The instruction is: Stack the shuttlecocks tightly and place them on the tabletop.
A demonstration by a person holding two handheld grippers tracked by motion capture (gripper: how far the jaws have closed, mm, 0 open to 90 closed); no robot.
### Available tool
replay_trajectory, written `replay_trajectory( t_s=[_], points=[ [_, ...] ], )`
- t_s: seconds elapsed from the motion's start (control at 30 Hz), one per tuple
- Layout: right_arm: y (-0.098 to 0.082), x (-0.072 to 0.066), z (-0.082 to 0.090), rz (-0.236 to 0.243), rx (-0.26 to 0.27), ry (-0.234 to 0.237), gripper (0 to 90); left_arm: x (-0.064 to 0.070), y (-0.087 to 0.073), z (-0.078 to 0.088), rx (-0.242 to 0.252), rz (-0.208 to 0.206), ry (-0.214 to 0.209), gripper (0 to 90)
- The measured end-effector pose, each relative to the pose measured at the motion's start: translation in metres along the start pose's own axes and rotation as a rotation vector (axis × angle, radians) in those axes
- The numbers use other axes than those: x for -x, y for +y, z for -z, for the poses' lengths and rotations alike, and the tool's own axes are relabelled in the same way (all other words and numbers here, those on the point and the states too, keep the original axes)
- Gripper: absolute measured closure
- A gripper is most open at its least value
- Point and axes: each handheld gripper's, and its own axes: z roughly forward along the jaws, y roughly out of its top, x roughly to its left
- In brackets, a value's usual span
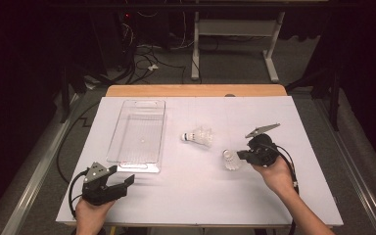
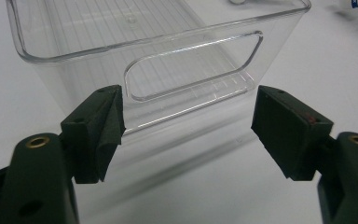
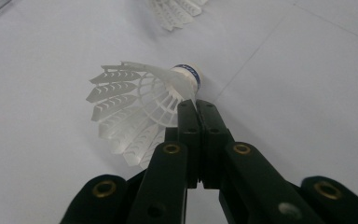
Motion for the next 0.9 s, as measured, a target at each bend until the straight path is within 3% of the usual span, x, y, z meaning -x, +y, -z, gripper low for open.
replay_trajectory(
  t_s=[0.37,0.9],
  points=[
    [0.002,-0.025,-0.001,0.066,-0.026,0.051,90.0,0.0,0.0,0.0,-0.002,0.0,-0.002,26.3],
    [0.008,-0.041,-0.011,0.093,-0.051,0.087,89.7,0.0,0.0,0.0,0.0,0.004,-0.005,26.2]
  ],
)
